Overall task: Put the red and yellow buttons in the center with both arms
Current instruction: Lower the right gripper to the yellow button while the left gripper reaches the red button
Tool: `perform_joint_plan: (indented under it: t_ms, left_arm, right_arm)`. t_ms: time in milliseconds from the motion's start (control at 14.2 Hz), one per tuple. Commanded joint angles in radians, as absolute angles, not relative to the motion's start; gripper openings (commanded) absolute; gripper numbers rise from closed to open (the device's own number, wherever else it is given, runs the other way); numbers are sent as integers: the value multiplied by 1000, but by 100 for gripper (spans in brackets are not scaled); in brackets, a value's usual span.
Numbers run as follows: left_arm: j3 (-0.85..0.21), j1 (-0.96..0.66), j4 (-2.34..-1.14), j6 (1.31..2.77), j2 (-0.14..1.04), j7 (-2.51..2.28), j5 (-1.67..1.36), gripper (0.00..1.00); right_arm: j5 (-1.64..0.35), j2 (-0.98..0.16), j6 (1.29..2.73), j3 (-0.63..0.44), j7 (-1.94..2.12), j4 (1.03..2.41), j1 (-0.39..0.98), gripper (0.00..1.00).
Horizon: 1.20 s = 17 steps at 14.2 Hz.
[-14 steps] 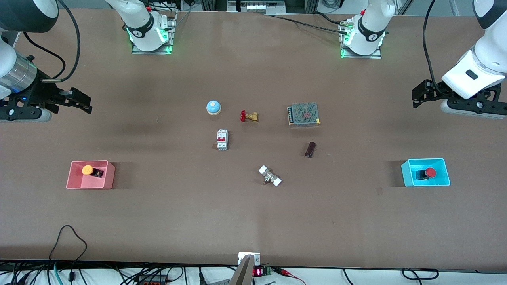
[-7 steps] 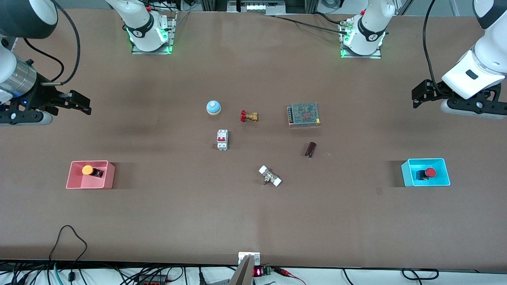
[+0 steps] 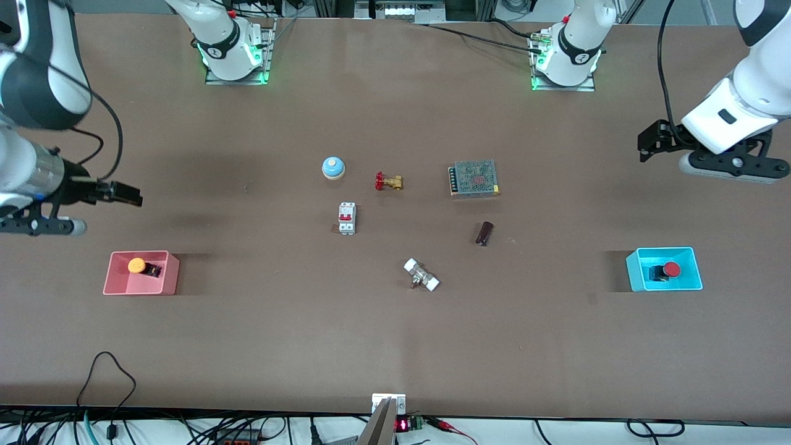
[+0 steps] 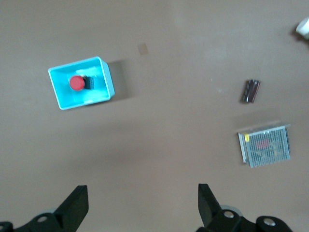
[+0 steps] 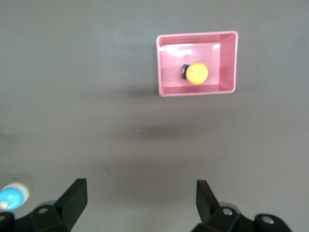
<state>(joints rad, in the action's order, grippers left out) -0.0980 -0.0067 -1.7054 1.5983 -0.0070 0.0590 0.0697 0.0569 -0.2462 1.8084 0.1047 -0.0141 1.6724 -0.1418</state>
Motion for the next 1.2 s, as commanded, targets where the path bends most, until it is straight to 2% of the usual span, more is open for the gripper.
perform_joint_plan:
  t_ms: [0, 212, 495, 636, 777, 1130]
  left_arm:
    - [-100, -29, -1692, 1524, 61, 54, 55, 100]
    - [-80, 12, -1684, 1546, 150, 55, 78, 100]
    - [-75, 171, -1484, 1586, 377, 67, 120, 100]
    - [-74, 237, -1433, 1621, 481, 69, 130, 100]
    - [-86, 285, -1442, 1791, 534, 72, 132, 100]
    - [-86, 284, -1457, 2031, 653, 100, 143, 100]
  right_arm:
    - [89, -297, 1867, 114, 2, 1658, -173, 100]
    - [91, -356, 1951, 114, 26, 1651, -193, 100]
    - [110, -434, 2081, 114, 54, 1651, -210, 100]
    - [115, -463, 2138, 112, 57, 1654, -235, 100]
    - [144, -479, 2154, 112, 57, 1654, -236, 100]
    - [147, -528, 2244, 112, 71, 1660, -258, 100]
